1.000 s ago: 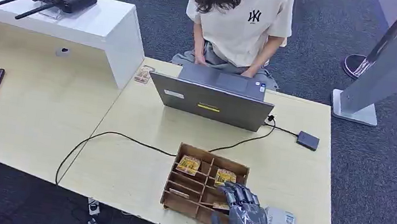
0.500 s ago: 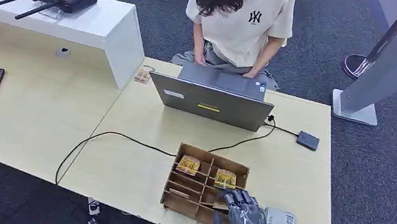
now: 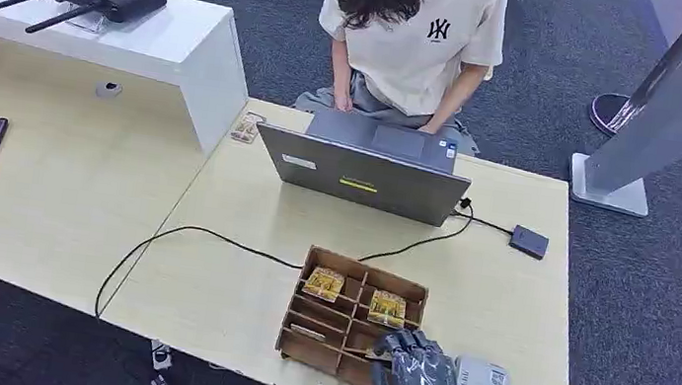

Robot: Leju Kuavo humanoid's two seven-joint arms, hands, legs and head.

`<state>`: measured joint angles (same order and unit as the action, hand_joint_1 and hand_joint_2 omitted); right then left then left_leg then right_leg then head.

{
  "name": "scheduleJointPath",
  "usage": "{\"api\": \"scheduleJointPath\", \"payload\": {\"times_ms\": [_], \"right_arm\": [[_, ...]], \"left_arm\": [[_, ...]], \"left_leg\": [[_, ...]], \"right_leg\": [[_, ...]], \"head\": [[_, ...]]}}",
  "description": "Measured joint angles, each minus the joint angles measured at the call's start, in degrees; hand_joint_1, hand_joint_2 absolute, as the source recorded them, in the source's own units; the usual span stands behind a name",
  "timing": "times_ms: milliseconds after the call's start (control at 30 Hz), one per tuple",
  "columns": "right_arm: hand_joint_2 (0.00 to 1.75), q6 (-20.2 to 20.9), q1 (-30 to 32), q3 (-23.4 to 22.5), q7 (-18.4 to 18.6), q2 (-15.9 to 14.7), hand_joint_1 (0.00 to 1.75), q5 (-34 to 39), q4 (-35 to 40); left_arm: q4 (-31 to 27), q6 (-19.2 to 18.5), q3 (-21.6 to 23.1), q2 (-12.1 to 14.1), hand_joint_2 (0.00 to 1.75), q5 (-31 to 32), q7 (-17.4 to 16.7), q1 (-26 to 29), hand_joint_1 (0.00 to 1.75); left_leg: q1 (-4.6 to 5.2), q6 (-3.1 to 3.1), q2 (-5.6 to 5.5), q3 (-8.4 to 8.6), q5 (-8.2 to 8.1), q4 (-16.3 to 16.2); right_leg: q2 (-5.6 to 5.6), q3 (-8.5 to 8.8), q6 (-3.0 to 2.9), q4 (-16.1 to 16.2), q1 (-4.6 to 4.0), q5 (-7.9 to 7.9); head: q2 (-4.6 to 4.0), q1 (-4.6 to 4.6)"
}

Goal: Pass the card to the sensor for recognition and then transmit it.

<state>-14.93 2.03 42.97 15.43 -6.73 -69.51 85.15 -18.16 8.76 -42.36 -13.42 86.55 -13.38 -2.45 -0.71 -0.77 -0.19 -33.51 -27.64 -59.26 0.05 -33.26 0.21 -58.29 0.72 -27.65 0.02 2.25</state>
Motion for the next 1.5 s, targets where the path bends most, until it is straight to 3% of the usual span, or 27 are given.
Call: {"api": "scheduleJointPath", "payload": {"times_ms": [67, 300, 500, 633, 700, 733, 933, 1500], "right_arm": [[1.75, 0.02, -0.01, 0.0, 0.02, 0.02, 1.01, -0.07, -0.26], [1.75, 0.39, -0.09, 0.0, 0.17, 0.04, 0.75, -0.22, -1.07], [1.75, 1.14, -0.13, 0.0, 0.7, 0.04, 0.73, -0.24, -1.25], [1.75, 1.38, -0.2, 0.0, 0.74, 0.04, 0.98, -0.24, -1.25], [1.75, 1.49, -0.23, 0.0, 0.79, 0.07, 0.98, -0.24, -1.25], [1.75, 1.55, -0.24, 0.0, 0.81, 0.07, 1.34, -0.24, -1.25], [1.75, 1.64, -0.47, 0.0, 0.96, 0.11, 1.68, -0.24, -1.25], [1.75, 1.46, -0.77, -0.02, 0.96, 0.28, 1.75, 0.55, -1.31]], "left_arm": [[-0.02, 0.0, 0.02, -0.02, 0.0, -0.02, 0.0, 0.0, 0.0], [-0.02, -0.15, 0.02, 0.0, 0.0, -0.15, 0.0, -0.03, 0.0], [-0.02, 0.09, 0.02, -0.02, 0.0, -0.33, -0.07, -0.03, 0.0], [-0.02, 0.09, 0.02, -0.04, 0.0, -0.42, -0.2, -0.04, 0.0], [-0.02, 0.09, 0.02, -0.04, 0.0, -0.5, -0.2, -0.04, 0.0], [-0.02, 0.09, 0.02, -0.04, 0.0, -0.5, -0.2, -0.04, 0.0], [-0.02, 0.09, 0.02, -0.04, 0.0, -0.55, -0.2, -0.04, 0.0], [-0.02, 0.26, -0.07, -0.02, 0.0, -1.01, -0.15, -0.07, 0.0]], "left_leg": [[0.0, 0.0, 0.0, 0.0, 0.0, 0.0], [0.0, 0.0, 0.0, 0.0, 0.0, 0.0], [0.0, 0.0, 0.0, 0.0, 0.0, 0.0], [0.0, 0.0, 0.0, 0.0, 0.0, 0.0], [0.0, 0.0, 0.0, 0.0, 0.0, 0.0], [0.0, 0.0, 0.0, 0.0, 0.0, 0.0], [0.0, 0.0, 0.0, 0.01, 0.0, 0.0], [0.0, 0.0, 0.01, 0.02, 0.0, 0.0]], "right_leg": [[0.0, 0.0, 0.0, 0.0, 0.0, 0.0], [0.0, 0.0, 0.0, 0.0, 0.0, 0.0], [0.0, 0.0, 0.0, 0.0, 0.0, 0.0], [0.0, 0.0, 0.0, 0.0, 0.0, 0.0], [0.0, 0.0, 0.0, 0.0, 0.0, 0.0], [0.0, 0.0, 0.0, 0.0, 0.0, 0.0], [0.0, 0.0, 0.0, 0.0, 0.0, 0.0], [0.0, 0.01, 0.0, 0.0, 0.0, 0.0]], "head": [[0.0, 0.0], [0.0, 0.0], [0.0, 0.0], [0.0, 0.0], [0.0, 0.0], [0.0, 0.0], [0.0, 0.0], [0.0, 0.0]]}}
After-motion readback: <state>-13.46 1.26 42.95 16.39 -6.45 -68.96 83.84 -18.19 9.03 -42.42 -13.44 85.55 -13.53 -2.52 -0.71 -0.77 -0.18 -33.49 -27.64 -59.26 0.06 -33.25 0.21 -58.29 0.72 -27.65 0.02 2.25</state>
